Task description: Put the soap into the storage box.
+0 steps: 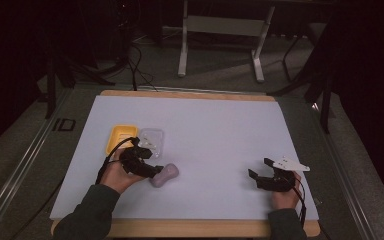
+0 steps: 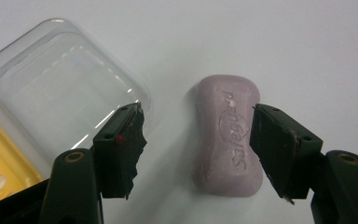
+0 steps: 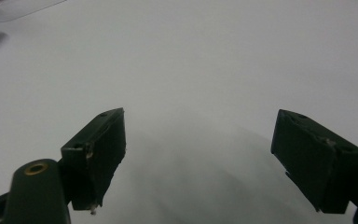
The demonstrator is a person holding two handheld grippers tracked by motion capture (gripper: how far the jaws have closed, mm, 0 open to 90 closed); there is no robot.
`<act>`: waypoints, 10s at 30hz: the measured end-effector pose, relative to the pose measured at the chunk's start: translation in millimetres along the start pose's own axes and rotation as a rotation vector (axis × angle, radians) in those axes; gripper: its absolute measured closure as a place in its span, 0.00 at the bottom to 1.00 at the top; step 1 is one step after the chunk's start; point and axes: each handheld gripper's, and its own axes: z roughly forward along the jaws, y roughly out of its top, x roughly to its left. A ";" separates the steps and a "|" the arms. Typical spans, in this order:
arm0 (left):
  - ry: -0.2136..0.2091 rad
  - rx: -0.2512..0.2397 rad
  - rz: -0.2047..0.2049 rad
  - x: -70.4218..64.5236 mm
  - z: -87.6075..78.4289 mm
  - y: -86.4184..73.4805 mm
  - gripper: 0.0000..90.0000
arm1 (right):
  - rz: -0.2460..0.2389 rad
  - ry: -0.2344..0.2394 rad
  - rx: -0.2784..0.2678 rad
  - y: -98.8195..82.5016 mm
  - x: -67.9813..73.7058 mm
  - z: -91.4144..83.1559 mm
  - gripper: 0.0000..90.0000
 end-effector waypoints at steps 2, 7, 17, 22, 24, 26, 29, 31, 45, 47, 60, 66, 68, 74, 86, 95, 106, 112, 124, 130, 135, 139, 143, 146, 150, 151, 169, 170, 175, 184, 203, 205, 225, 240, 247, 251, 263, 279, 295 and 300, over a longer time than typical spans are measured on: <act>-0.002 0.006 0.005 -1.3 1.0 2.0 0.39 | 0.000 0.000 0.000 0.0 -0.1 -0.1 0.19; -0.011 0.018 0.015 -4.2 3.9 6.3 0.39 | 0.000 0.000 0.000 0.0 0.0 -0.1 0.19; -0.020 0.069 0.023 -8.2 15.3 10.1 0.38 | -0.001 0.000 0.000 0.0 0.2 -0.1 0.19; -0.017 0.099 0.033 -9.8 19.4 12.0 0.39 | 0.001 -0.001 -0.001 0.0 0.1 -0.3 0.19; -0.017 0.105 0.035 -10.7 21.2 12.3 0.39 | 0.000 -0.001 -0.001 -0.1 0.2 -0.3 0.19; -0.017 0.115 0.037 -11.3 22.8 12.5 0.39 | 0.000 -0.001 -0.001 0.0 0.1 -0.2 0.19; -0.017 0.126 0.041 -11.9 24.6 13.0 0.39 | 0.000 -0.001 -0.001 -0.1 0.1 -0.2 0.19; -0.017 0.130 0.040 -12.4 25.3 13.3 0.39 | 0.000 -0.001 -0.001 0.0 0.1 -0.2 0.19; -0.019 0.191 0.043 -14.5 34.6 15.3 0.37 | 0.000 -0.003 0.000 0.0 0.3 -0.3 0.19; -0.016 0.200 0.043 -14.8 35.6 15.7 0.36 | 0.000 -0.003 -0.001 0.0 0.3 -0.3 0.19; -0.001 0.239 0.056 -20.1 45.1 17.4 0.33 | -0.001 -0.003 -0.001 0.0 0.5 -0.3 0.19; -0.009 0.252 0.057 -20.1 48.6 18.0 0.32 | 0.000 -0.001 -0.004 -0.1 0.2 -0.5 0.19; -0.012 0.256 0.057 -20.8 50.1 18.2 0.32 | 0.000 -0.002 -0.003 -0.1 0.3 -0.5 0.19; -0.017 0.282 0.072 -22.7 53.3 18.9 0.32 | 0.000 -0.002 -0.004 -0.1 0.3 -0.5 0.19; -0.019 0.325 0.080 -23.9 61.4 21.0 0.36 | 0.000 -0.002 -0.004 -0.1 0.2 -0.5 0.19; -0.028 0.353 0.069 -22.9 66.1 22.1 0.43 | 0.001 -0.002 -0.004 -0.1 0.2 -0.5 0.19; -0.028 0.391 0.077 -21.6 69.6 26.6 0.48 | 0.000 -0.001 -0.003 -0.1 0.3 -0.5 0.19; -0.024 0.416 0.069 -21.6 70.7 29.8 0.51 | 0.000 -0.001 -0.003 -0.1 0.2 -0.4 0.19; -0.024 0.478 0.085 -22.6 72.7 36.0 0.54 | 0.000 0.000 -0.001 -0.1 0.2 -0.2 0.19; -0.032 0.502 0.082 -22.1 74.0 37.8 0.54 | -0.001 0.000 0.000 0.0 0.2 -0.1 0.19; -0.031 0.514 0.081 -22.2 75.3 39.1 0.53 | -0.004 0.000 0.002 0.0 0.3 0.2 0.19; -0.036 0.522 0.082 -21.5 75.9 40.1 0.54 | -0.005 -0.001 0.003 0.1 0.4 0.3 0.19; -0.036 0.537 0.080 -21.7 76.9 42.0 0.54 | -0.005 0.000 0.004 0.1 0.4 0.3 0.19; -0.031 0.551 0.083 -22.4 77.9 43.5 0.53 | -0.005 0.000 0.004 0.1 0.4 0.4 0.19; -0.024 0.535 0.077 -23.1 76.8 41.7 0.54 | -0.005 0.000 0.005 0.1 0.6 0.5 0.19; -0.025 0.530 0.077 -22.9 76.6 41.2 0.55 | -0.004 0.000 0.005 0.1 0.6 0.4 0.20; -0.034 0.545 0.080 -12.1 71.2 40.2 0.55 | -0.003 0.000 0.002 0.0 0.4 -0.1 0.19; -0.032 0.542 0.070 -11.2 70.6 39.6 0.55 | -0.003 0.000 0.002 0.0 0.4 -0.1 0.19; -0.028 0.538 0.068 -7.9 68.2 39.5 0.55 | -0.003 -0.001 0.001 0.0 0.4 -0.2 0.20; -0.016 0.521 0.055 -2.1 62.6 40.5 0.55 | -0.005 -0.002 0.001 0.0 0.5 -0.2 0.19; -0.009 0.484 0.011 13.7 44.5 43.6 0.55 | -0.005 -0.003 0.001 0.0 0.6 -0.2 0.19; -0.008 0.484 0.008 14.9 43.4 44.1 0.55 | -0.005 -0.002 0.001 0.0 0.6 -0.2 0.19; -0.004 0.473 -0.028 29.4 33.2 45.3 0.55 | -0.004 -0.003 0.001 0.0 0.6 -0.2 0.20; 0.000 0.451 -0.054 38.5 24.2 48.5 0.55 | -0.003 -0.004 0.000 0.0 0.6 -0.3 0.20; 0.019 0.453 -0.075 47.7 18.1 52.0 0.55 | -0.003 -0.004 -0.001 0.0 0.6 -0.3 0.19; 0.018 0.446 -0.082 50.9 15.6 53.7 0.55 | -0.003 -0.004 -0.001 0.0 0.6 -0.4 0.19; 0.029 0.433 -0.114 58.7 11.7 56.6 0.55 | 0.007 -0.004 -0.017 -0.6 -0.3 -2.0 0.19; 0.055 0.427 -0.169 75.3 9.3 53.7 0.55 | 0.007 -0.003 -0.018 -0.6 -0.3 -2.0 0.19; 0.087 0.424 -0.210 90.5 1.1 53.5 0.55 | 0.004 -0.002 -0.017 -0.6 -0.2 -1.8 0.19; 0.094 0.408 -0.242 97.2 -0.7 53.1 0.55 | 0.002 -0.002 -0.016 -0.6 -0.1 -1.7 0.19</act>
